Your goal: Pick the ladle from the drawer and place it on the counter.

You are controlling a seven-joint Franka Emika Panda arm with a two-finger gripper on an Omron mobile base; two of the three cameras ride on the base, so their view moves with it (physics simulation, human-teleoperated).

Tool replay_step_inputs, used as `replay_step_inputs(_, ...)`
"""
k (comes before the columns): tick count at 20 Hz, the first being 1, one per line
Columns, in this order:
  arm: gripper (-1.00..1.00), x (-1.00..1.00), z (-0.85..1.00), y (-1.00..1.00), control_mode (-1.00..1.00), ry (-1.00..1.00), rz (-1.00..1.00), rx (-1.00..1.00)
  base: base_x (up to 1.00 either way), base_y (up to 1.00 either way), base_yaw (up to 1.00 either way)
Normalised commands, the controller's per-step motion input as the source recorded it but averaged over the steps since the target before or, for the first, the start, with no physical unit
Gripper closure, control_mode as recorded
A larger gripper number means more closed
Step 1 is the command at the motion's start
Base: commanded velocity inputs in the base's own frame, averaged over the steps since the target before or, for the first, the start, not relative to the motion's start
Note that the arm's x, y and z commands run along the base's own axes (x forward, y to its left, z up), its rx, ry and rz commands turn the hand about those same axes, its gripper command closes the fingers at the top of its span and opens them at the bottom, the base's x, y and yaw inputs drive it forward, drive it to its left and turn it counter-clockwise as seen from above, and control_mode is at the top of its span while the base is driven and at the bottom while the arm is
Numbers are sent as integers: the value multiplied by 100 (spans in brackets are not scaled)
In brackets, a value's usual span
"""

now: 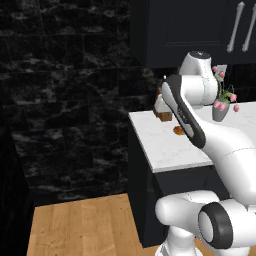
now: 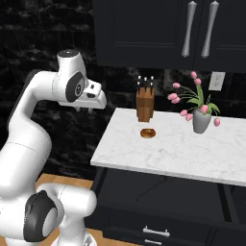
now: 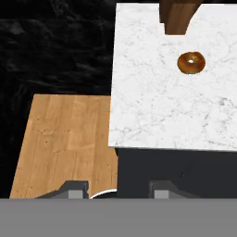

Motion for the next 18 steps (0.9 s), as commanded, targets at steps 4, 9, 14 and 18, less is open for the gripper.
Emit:
replay_step_inputs(4, -100, -11, -7, 0, -100, 0, 0, 0, 0, 0, 0)
replay_step_inputs(9, -100, -36, -44, 0, -100, 0, 0, -1, 0, 0, 0)
replay_step_inputs(14, -100, -46, -83, 0, -100, 0, 0, -3, 0, 0, 0)
replay_step_inputs(18, -100, -48, -78, 0, -100, 0, 0, -1, 0, 0, 0)
